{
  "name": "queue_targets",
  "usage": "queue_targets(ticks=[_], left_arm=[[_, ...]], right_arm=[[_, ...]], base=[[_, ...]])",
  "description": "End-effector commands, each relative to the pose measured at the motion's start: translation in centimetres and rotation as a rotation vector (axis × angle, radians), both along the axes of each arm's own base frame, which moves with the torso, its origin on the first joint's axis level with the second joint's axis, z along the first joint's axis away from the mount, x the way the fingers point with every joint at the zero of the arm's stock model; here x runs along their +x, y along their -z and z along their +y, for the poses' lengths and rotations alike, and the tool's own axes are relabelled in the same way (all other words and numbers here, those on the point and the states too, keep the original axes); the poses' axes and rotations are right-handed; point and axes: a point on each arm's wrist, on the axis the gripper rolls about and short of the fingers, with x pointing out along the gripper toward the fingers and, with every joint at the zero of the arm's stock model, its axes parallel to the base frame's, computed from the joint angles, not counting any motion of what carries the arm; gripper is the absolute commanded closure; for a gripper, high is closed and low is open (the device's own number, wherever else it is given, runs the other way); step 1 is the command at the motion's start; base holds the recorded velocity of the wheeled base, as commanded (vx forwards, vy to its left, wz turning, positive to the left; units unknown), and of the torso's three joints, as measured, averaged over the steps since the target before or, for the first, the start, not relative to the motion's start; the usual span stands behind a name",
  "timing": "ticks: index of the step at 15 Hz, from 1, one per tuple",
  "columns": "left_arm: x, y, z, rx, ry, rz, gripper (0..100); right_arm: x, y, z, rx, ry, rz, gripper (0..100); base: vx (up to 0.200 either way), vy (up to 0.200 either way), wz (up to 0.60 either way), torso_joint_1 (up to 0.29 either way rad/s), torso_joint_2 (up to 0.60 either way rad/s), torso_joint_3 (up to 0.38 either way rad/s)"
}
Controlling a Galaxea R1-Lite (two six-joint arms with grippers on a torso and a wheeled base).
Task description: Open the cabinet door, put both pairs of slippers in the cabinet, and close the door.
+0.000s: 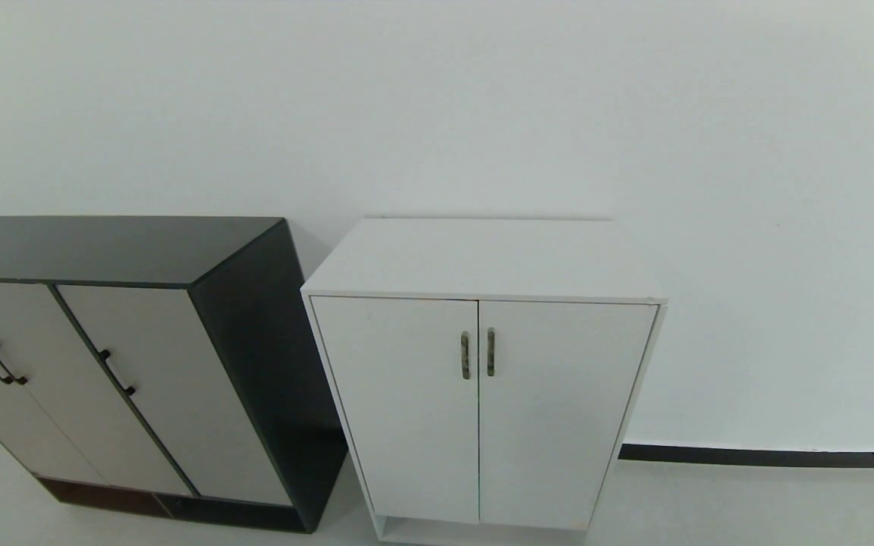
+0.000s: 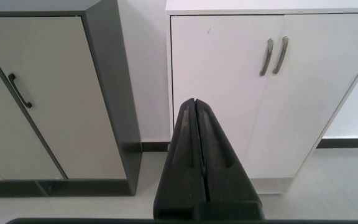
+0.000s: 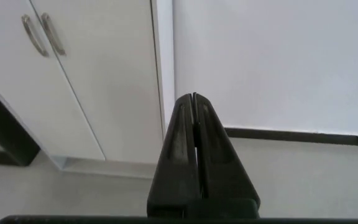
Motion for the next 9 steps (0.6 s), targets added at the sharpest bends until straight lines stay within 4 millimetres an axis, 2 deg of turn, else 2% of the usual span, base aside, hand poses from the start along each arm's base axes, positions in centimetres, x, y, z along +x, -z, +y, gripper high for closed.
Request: queue_targets(ticks=[1, 9], left_arm=[[0.01, 0.00, 0.00, 0.001, 0.000, 0.001, 100], [0.01, 0.00, 0.00, 0.002, 0.000, 0.001, 100]], right_arm=[[-0.58, 0.13, 0.07, 0.002, 0.036, -0.075, 100], [-0.56, 0.19, 0.06, 0.024, 0.040, -0.074, 100]], base=[[0.000, 0.000, 0.00, 0.000, 0.00, 0.000], [0.000, 0.000, 0.00, 0.000, 0.00, 0.000]])
